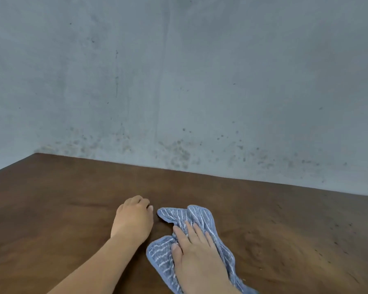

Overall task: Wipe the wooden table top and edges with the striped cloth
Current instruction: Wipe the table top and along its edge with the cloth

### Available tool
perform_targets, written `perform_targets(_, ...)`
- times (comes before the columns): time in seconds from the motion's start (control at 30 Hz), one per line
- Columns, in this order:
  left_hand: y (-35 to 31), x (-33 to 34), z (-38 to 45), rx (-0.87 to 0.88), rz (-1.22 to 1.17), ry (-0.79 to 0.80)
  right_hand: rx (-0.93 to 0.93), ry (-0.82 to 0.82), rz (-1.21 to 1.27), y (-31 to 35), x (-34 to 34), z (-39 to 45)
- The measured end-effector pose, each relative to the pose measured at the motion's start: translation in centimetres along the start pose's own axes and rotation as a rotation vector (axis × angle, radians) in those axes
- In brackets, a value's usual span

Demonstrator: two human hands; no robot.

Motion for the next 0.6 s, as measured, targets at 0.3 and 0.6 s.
perform_targets(0.3,1.1,2.0,0.1,0.052,0.119,-0.032,-0.049,0.199,0.049,0.1,3.3,16.3)
perform_targets(0.6,-5.3,4.0,1.2,0.001,0.087,-0.092,-0.241,0.247,0.067,-3.6,4.0,21.2)
Point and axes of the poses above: each hand's wrist, its own z-axis towards the middle knuckle, its own x-axis out of the palm, y = z × x, the point moved 4 cm from there along z, towards the middle knuckle, and after that the axes turned 6 degrees about -y, right-handed, at the moved point
